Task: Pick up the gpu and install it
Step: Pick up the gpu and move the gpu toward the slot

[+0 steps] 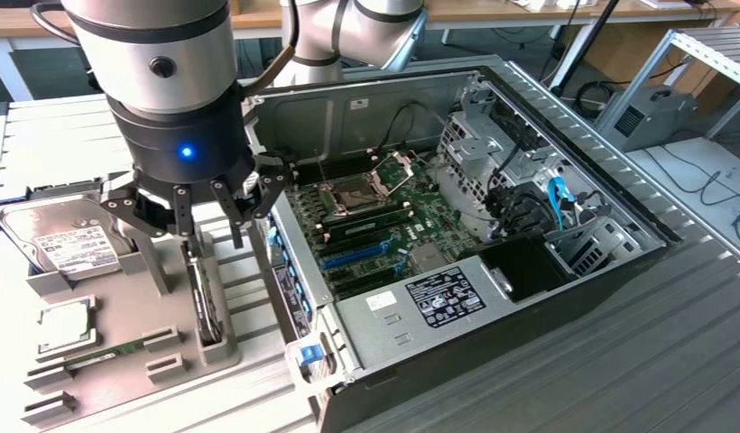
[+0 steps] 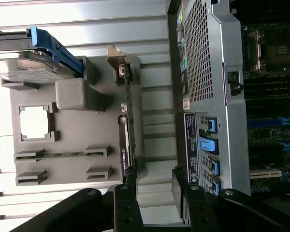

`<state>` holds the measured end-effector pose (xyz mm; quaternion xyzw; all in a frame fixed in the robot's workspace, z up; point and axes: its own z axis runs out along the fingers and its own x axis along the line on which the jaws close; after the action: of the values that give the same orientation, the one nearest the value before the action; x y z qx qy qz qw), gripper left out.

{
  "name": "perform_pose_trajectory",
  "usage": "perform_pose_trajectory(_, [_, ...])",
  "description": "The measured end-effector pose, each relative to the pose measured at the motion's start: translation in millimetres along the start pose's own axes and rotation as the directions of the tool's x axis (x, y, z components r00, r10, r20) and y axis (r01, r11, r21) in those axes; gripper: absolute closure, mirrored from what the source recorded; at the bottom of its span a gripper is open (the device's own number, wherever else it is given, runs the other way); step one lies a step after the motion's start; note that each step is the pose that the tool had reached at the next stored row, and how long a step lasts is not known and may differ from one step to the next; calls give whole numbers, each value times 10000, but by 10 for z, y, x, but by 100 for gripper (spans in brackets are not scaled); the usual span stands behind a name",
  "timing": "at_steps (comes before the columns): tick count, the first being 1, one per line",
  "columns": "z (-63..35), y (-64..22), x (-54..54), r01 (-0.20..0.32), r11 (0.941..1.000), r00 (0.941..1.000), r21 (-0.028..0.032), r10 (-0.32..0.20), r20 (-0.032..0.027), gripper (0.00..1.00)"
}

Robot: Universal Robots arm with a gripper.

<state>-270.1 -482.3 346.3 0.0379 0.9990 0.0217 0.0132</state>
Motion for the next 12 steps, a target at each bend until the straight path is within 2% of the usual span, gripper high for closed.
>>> perform_pose_trajectory(12, [48, -2, 1, 0, 10000, 10000, 0, 0, 0, 58])
